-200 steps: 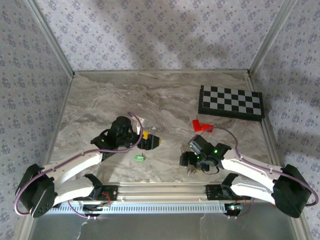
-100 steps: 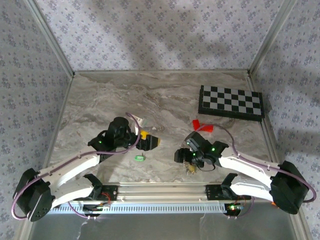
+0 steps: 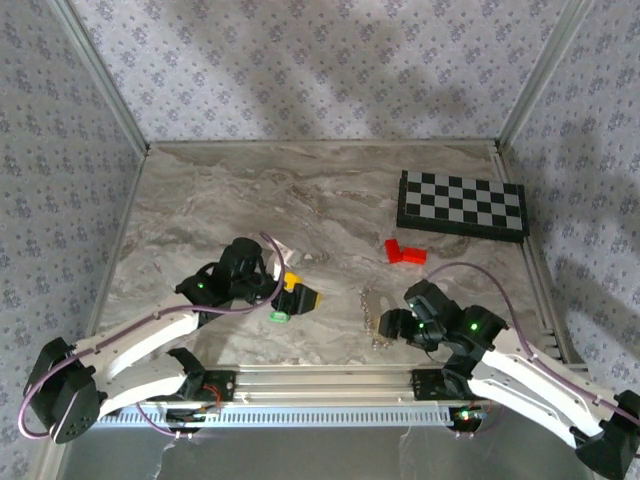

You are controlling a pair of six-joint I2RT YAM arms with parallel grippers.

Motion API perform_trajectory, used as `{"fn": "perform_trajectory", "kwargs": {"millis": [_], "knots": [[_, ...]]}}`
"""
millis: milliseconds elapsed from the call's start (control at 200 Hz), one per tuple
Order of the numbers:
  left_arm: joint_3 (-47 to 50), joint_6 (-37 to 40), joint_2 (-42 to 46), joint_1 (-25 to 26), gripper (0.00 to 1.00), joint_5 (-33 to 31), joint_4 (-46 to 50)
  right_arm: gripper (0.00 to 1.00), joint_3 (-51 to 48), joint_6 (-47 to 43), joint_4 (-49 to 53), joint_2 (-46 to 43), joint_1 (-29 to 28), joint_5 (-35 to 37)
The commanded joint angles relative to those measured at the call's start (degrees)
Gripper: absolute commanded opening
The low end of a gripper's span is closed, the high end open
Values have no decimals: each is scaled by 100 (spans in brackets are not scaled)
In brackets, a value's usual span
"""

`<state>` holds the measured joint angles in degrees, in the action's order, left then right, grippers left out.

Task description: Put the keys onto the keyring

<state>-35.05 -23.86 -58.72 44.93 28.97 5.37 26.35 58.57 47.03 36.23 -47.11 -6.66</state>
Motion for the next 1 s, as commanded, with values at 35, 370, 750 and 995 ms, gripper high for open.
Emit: {"fn": "perform_trajectory", "kwargs": {"millis": [35, 370, 750, 995], "knots": [[-191, -40, -65, 132, 94, 118, -232, 62, -234, 108, 115, 168, 9, 36], [-160, -73, 89, 133, 93, -24, -204, 55, -247, -229, -839, 1138, -150, -369], [-155, -84, 140, 131, 94, -92, -211, 55, -80, -231, -1641, 1972, -340, -493], [-99, -84, 181, 132, 94, -120, -228, 54, 55, -199, -2114, 2376, -447, -546]]}}
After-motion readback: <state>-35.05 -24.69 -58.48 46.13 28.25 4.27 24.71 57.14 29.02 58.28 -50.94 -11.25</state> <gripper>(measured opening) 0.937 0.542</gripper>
